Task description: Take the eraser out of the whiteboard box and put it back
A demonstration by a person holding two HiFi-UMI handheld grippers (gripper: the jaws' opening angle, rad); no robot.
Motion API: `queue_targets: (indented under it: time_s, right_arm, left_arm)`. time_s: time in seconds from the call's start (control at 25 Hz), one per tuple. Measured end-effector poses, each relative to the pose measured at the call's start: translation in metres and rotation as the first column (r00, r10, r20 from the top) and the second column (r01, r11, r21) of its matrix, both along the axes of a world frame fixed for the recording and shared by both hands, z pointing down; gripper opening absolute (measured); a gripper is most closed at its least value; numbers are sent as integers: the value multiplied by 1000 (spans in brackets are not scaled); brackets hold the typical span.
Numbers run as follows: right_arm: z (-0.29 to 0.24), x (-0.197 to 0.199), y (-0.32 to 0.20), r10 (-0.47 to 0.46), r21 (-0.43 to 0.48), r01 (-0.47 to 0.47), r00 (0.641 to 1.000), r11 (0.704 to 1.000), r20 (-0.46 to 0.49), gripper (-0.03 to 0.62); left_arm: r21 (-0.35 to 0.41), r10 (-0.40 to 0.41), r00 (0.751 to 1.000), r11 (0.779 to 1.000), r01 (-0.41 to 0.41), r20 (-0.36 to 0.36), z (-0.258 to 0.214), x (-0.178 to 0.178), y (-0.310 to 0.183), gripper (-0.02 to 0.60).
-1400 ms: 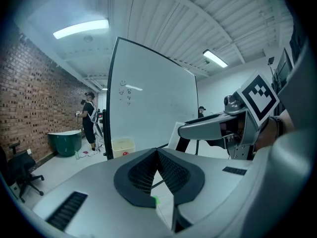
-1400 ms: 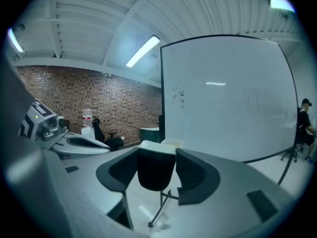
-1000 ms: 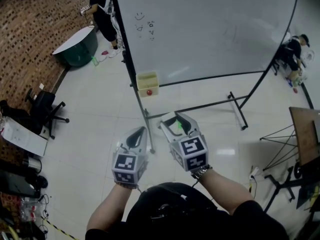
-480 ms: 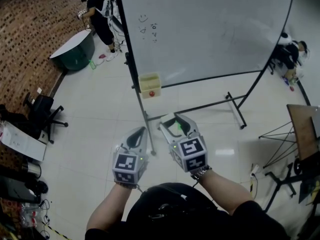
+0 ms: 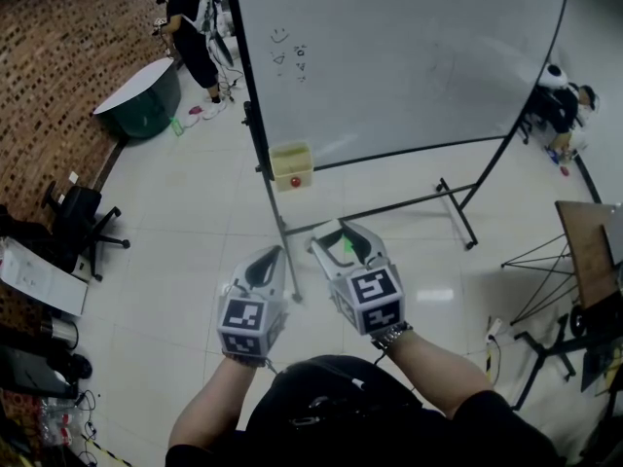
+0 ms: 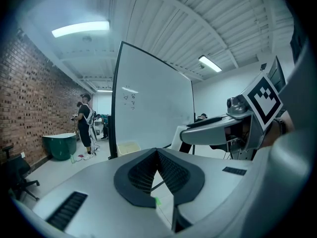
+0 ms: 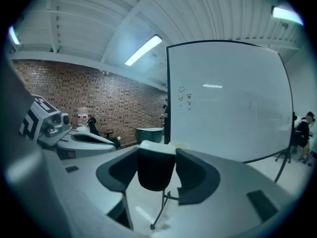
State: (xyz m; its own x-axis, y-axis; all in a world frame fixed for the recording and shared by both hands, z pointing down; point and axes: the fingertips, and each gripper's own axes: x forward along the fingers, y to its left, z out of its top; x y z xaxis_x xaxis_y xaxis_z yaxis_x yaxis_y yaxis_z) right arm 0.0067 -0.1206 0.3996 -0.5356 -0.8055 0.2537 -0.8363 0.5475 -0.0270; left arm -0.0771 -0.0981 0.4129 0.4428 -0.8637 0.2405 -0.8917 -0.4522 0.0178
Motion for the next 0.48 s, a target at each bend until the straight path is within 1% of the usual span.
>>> queue_targets:
  time_s: [0.48]
  right_arm:
    - [-1,3,-3,0,2,0,1000,1000,1,265]
  left_arm:
    - [-11,-1,1000,1000,1,-5,4,3,-3,-2]
